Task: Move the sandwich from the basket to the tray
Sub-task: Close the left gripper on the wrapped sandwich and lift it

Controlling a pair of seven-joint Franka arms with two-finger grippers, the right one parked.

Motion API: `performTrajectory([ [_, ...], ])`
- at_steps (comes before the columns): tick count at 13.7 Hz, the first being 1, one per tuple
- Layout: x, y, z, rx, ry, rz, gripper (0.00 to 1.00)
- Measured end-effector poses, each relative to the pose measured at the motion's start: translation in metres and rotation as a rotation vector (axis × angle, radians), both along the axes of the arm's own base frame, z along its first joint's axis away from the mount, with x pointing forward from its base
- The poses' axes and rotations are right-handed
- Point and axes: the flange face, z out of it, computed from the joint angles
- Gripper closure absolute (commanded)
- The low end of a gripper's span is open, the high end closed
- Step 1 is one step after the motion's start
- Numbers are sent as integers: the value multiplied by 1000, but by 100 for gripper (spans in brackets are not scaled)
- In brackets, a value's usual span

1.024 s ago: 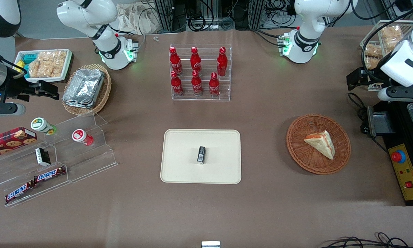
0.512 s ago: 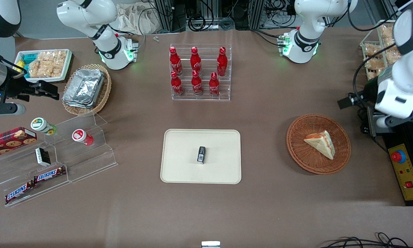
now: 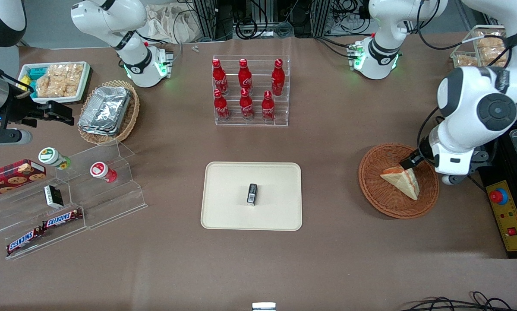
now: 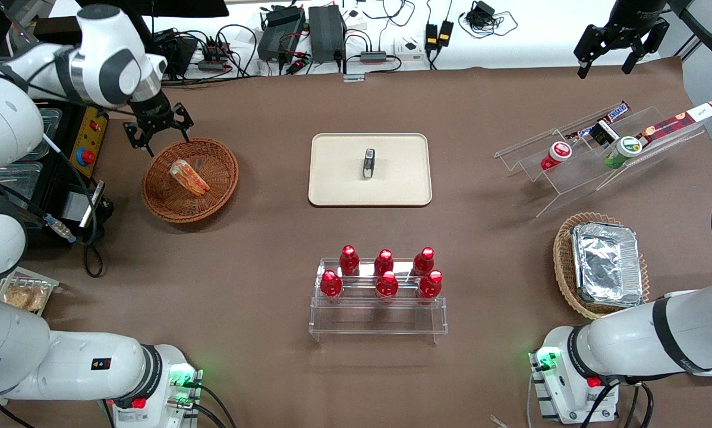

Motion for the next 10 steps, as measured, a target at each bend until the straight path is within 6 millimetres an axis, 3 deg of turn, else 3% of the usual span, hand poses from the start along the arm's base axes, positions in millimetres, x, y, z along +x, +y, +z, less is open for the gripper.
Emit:
performTrajectory([
  [4,-7,43,-66,-6,-76,93,0],
  [7,0,40,-102,-10,-102,160,0],
  [10,2,29,-123,-13,-101,188,0],
])
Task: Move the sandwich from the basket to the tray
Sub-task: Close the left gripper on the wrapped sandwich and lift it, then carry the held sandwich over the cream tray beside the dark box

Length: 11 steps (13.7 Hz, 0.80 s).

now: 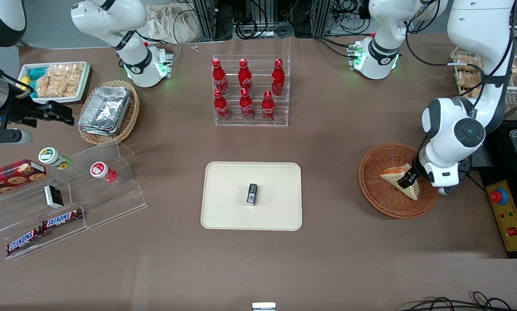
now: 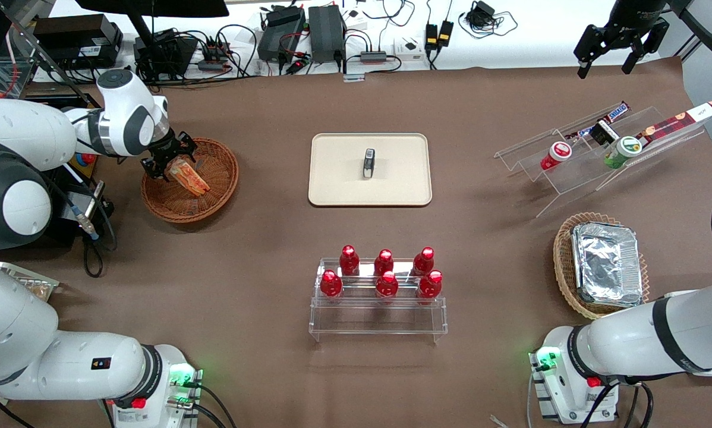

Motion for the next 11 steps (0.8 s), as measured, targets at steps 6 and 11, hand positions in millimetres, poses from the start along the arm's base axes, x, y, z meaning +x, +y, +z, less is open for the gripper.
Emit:
performTrajectory([
  [6,-1,-1,-21,0,16,1,100],
  [11,5,2,18,7,43,5,100],
])
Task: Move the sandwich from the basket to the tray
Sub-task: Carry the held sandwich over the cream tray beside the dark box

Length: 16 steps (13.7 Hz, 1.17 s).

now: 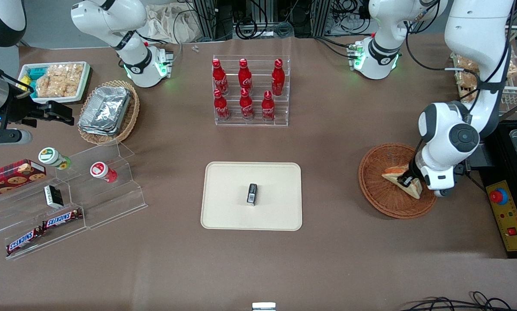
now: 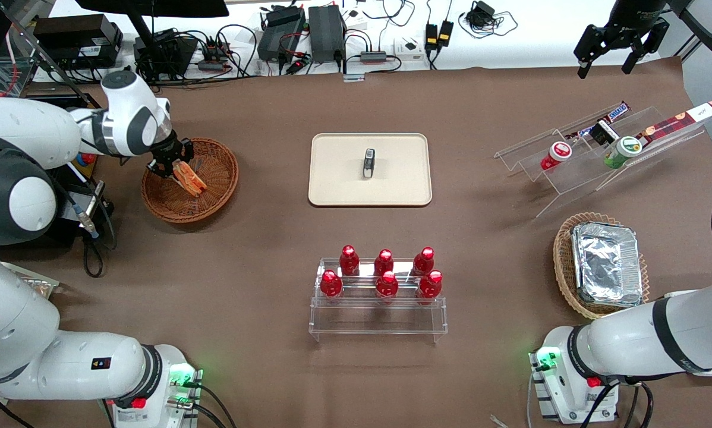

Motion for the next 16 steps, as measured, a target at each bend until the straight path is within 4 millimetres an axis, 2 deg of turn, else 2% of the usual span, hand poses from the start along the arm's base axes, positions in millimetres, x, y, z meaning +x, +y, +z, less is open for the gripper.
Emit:
performTrajectory([
  [3,3,-4,95,7,64,-62,100],
  [4,1,-14,125,2,75,-115,100],
  [6,-5,-49,162,-35,88,-248,100],
  [9,-12,-129,178,-76,71,-443,100],
  [13,-29,-246,169,-120,50,-653,100],
  [14,-30,-266,165,-137,46,-681,100],
  [16,-33,-294,146,-165,66,-730,100],
])
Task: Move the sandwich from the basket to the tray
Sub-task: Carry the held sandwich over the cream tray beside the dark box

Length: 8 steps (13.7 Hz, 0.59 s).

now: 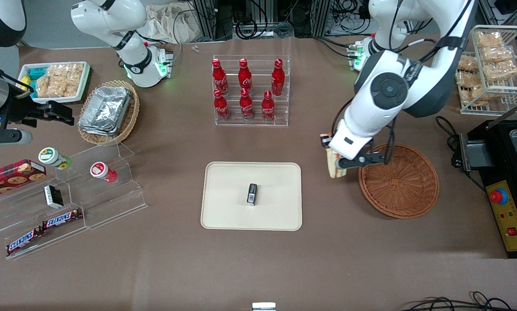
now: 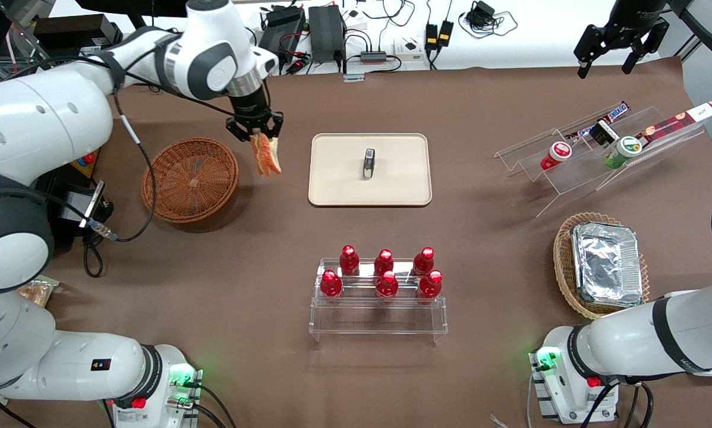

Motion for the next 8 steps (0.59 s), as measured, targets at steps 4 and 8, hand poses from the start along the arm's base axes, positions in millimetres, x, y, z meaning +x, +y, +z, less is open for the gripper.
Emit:
performTrajectory([
  [4,-7,-65,-54,-43,-15,-113,100],
  [8,19,-99,-120,-26,-25,-193,100],
])
